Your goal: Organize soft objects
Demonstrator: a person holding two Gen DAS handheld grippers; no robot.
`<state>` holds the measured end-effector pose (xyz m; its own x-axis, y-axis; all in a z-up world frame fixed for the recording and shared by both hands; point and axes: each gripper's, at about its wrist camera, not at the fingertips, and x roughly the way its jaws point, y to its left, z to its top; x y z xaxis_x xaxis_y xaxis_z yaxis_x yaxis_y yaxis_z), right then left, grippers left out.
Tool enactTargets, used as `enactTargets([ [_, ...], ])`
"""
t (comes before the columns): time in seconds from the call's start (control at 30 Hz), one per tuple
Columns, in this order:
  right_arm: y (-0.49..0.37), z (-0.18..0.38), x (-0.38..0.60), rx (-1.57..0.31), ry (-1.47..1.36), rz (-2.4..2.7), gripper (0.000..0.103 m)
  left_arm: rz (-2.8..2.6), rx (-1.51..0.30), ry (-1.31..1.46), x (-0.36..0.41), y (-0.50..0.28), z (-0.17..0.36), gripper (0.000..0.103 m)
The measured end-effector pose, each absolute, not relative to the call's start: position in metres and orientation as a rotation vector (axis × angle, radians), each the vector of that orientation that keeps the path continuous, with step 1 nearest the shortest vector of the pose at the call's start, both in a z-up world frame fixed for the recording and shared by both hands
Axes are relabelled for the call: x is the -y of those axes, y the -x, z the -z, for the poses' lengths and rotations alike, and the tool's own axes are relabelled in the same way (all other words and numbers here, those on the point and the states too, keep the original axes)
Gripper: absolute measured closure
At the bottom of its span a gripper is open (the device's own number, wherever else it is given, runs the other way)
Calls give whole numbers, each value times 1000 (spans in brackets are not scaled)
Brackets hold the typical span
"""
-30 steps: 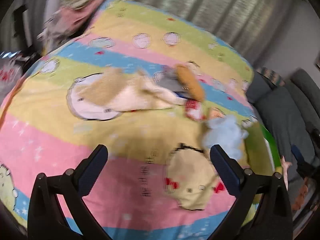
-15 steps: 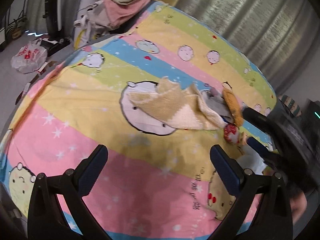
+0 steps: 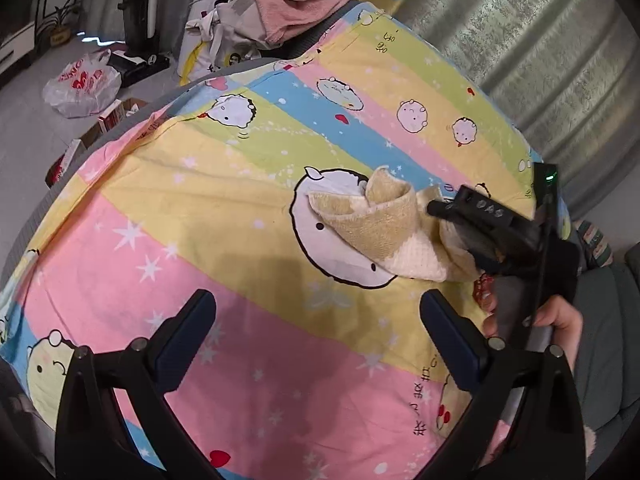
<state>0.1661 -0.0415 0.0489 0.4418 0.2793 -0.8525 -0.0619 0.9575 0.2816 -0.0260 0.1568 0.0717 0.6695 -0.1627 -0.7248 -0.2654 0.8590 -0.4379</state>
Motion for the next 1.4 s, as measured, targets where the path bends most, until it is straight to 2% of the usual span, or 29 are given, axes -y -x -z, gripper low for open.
enactTargets([
  [0.17,-173,-27,43,-1103,-205,-155,6,-26,-852,568,-157,25,-73,2],
  [0.23,-169,-27,43,-1065,-172,-130,21,-30,-854,575,-159,25,-72,2],
  [0.3,-164,-30,44,-1045,-111,-93,62,-40,-862,584,-163,25,-71,2],
  [0.4,-156,-37,58,-1050,-169,-129,81,-50,-868,597,-166,25,-69,1],
  [0.67,-86,-98,87,-943,-173,-195,82,-66,-875,601,-170,26,-67,1],
  [0.83,-42,-123,102,-911,59,-50,82,-73,-882,615,-173,27,-65,1],
  [1.07,-10,-97,52,-905,326,-67,82,-48,-910,605,-164,26,-61,1],
  [1.2,-16,-67,31,-1024,222,-269,82,-35,-922,596,-160,27,-60,1],
  [1.4,-33,-46,53,-1065,-15,-301,79,-15,-946,615,-160,25,-54,1],
])
